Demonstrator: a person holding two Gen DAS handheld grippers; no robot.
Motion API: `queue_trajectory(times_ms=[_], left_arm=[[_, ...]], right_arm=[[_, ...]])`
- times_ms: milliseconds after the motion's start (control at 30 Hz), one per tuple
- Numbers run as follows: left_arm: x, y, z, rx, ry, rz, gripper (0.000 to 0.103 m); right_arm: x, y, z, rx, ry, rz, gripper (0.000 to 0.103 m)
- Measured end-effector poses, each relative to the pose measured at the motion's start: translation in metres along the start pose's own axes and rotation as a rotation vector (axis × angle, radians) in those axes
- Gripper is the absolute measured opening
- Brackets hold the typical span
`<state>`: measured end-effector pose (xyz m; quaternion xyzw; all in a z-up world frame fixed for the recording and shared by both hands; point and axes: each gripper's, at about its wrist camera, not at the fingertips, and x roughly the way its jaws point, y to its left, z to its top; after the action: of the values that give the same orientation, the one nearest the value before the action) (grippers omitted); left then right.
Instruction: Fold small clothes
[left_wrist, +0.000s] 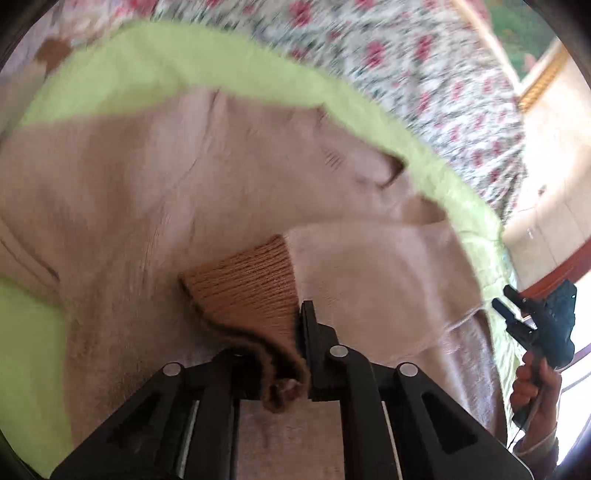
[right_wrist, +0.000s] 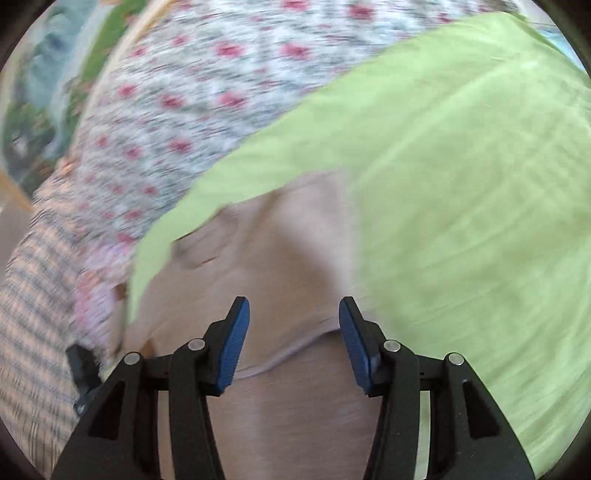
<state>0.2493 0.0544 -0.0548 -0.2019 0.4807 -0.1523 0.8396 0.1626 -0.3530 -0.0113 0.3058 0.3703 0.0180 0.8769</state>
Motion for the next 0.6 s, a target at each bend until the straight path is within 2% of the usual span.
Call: queue_trajectory(times_ms=[33,133,167,333,433,467,500,600], left_arm=[[0.001,0.001,0.002,-0.007,-0.003,-0.011,0.011],[-0.012,-0.002,0.008,0.023,-0.074,0.05,0.006],[-0.018,0.003,0.01,0.007,-0.091,0.036,0.006],[-0.025,0.016,-0.001,-0.011,-0.089,0.065,0.006],[-0.023,0.016,-0.006,-0.001,-0.071,0.067,0.006],[-0.022,0.013,-0.005,0.009,-0.072,0.076,0.006],[-0.022,0.012,-0.004,0.014,-0.072,0.077,0.006],[-0.023,0.001,0.002,0.044,-0.084,0.064,0.006]], right_arm=[[0.003,-0.003,0.007,-0.005,0.005,-0.01,0.052],[0.02,-0.002,0.024,-0.04,0.032,-0.038,0.052],[0.026,0.002,0.028,-0.053,0.039,-0.041,0.052],[0.07,0.009,0.039,-0.098,0.117,-0.045,0.052],[0.093,0.01,0.034,-0.111,0.163,-0.018,0.052],[0.098,0.013,0.033,-0.134,0.168,-0.034,0.047],[0.097,0.015,0.033,-0.164,0.167,-0.061,0.006],[0.067,0.02,0.041,-0.176,0.065,-0.045,0.008]])
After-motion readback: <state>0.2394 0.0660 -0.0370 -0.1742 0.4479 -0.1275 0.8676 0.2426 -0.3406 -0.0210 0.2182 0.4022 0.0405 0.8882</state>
